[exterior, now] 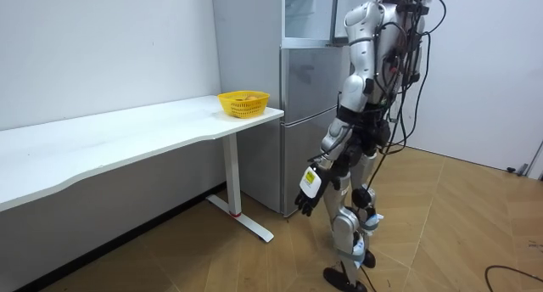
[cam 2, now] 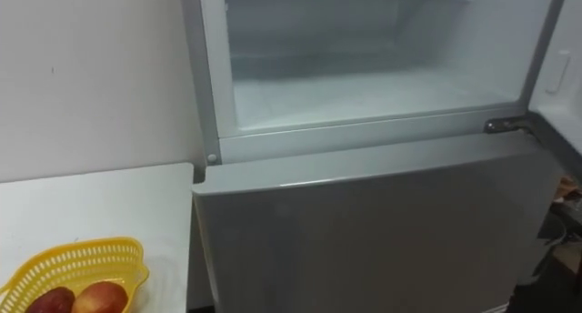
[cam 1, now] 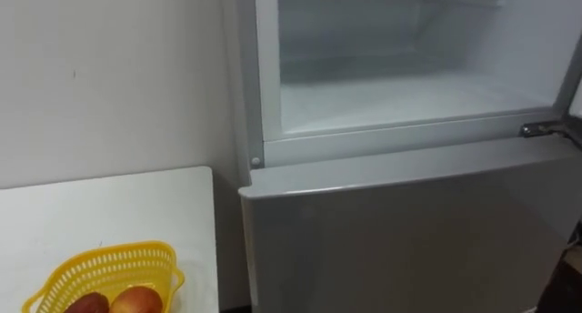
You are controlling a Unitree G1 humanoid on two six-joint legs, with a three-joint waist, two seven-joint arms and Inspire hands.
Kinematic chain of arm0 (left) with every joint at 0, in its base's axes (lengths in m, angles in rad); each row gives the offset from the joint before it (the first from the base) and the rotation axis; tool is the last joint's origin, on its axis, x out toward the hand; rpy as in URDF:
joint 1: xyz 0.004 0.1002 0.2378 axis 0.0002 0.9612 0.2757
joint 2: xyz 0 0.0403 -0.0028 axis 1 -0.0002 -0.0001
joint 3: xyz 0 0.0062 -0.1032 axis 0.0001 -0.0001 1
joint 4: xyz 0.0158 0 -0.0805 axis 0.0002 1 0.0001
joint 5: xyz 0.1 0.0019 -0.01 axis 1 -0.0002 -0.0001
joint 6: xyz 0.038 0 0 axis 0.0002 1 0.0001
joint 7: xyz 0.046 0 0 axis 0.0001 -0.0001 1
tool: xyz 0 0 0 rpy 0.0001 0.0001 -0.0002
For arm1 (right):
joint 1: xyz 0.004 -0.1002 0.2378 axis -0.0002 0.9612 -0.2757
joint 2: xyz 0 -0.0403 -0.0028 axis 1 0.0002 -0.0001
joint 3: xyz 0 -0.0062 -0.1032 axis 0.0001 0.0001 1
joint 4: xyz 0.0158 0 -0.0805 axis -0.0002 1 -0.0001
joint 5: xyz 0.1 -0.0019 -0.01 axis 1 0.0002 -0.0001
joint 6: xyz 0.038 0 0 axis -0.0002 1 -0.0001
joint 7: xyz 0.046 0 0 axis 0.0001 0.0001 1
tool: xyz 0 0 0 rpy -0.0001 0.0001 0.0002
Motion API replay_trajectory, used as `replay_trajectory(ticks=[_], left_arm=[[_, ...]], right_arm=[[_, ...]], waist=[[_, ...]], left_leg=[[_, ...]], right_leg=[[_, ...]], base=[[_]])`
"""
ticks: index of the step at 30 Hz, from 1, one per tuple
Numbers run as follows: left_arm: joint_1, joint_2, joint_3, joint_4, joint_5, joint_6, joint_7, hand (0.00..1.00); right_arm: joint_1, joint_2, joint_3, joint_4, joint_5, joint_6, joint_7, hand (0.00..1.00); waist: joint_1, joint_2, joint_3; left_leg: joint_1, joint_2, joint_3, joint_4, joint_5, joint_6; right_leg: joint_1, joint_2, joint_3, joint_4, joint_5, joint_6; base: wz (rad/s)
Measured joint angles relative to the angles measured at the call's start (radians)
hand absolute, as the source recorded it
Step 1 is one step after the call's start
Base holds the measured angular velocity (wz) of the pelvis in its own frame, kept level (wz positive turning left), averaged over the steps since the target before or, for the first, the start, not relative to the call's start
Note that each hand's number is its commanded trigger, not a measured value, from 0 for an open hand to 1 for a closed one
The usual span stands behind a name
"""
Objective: Retrieve from the upper fridge
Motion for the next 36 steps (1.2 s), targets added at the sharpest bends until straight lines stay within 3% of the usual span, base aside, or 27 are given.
replay_trajectory(ticks=[8,18,23,36], left_arm=[[0.004,-0.001,0.067,-0.011,0.001,0.001,-0.019,0.00],[0.010,-0.017,0.169,-0.012,0.022,-0.012,-0.021,0.00],[0.016,-0.017,0.194,-0.016,0.027,-0.020,-0.019,0.00],[0.025,-0.017,0.212,0.005,0.028,-0.029,-0.043,0.00]], right_arm=[[-0.008,0.000,-0.043,-0.062,0.222,-0.003,0.111,0.00],[-0.030,-0.001,-0.144,-0.118,0.219,-0.002,0.261,0.00],[-0.030,-0.014,-0.150,-0.186,0.212,-0.001,0.306,0.00],[-0.119,-0.019,-0.180,-0.266,0.172,0.001,0.371,0.00]], waist=[[0.004,-0.002,-0.0008],[0.003,0.007,-0.0005],[0.002,0.011,-0.0010],[0.006,-0.014,-0.0028]], left_leg=[[0.000,0.000,0.016,-0.002,0.000,0.000],[0.000,-0.003,0.025,-0.002,0.000,0.000],[-0.005,-0.003,0.024,-0.002,0.000,0.000],[-0.006,-0.002,0.023,-0.002,0.000,0.000]], right_leg=[[-0.012,0.001,0.018,0.009,0.000,0.001],[-0.017,0.001,0.039,0.011,-0.002,0.004],[-0.017,-0.001,0.037,0.010,-0.002,0.004],[-0.015,-0.002,0.014,0.011,-0.002,0.004]], base=[[-0.07],[-0.04],[-0.01],[0.03]])
